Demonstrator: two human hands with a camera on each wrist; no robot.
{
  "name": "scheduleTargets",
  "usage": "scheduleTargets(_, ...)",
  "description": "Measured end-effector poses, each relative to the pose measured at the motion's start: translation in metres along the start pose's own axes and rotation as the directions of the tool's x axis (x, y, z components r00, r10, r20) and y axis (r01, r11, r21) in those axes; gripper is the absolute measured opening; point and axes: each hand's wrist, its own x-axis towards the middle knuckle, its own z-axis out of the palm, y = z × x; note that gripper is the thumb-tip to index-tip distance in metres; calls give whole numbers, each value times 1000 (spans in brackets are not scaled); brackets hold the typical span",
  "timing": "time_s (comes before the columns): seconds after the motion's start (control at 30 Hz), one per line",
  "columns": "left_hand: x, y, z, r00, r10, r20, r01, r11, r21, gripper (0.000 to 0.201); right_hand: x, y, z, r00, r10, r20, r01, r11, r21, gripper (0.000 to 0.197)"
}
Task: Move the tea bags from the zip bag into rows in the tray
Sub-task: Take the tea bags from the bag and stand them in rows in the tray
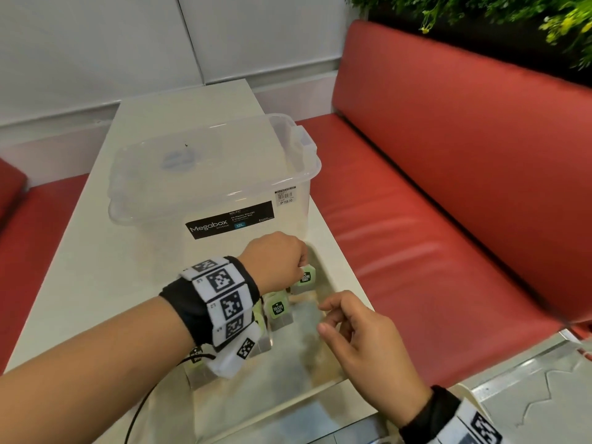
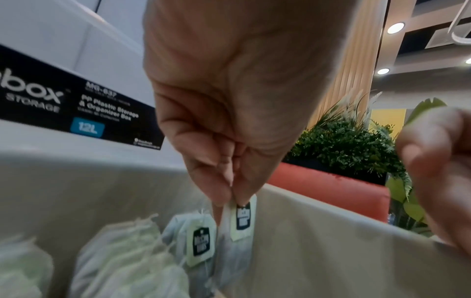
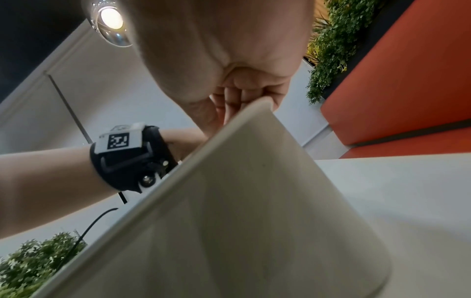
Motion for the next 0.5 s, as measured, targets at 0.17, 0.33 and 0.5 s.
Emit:
scheduleTargets(0.17,13,4,18,997,-74,32,73,996,50,16,-2,0,3,1000,1,3,-1,1000,-10,17)
scheduleTargets(0.33,17,4,27,995,-99,4,98,989,107,18,-2,-1,3,1000,-3,19,4,1000,-24,17)
scheduleTargets(0.5,15,5,28,990,-140,-15,139,960,244,20,-3,-1,3,1000,-4,15,4,1000,-29,21)
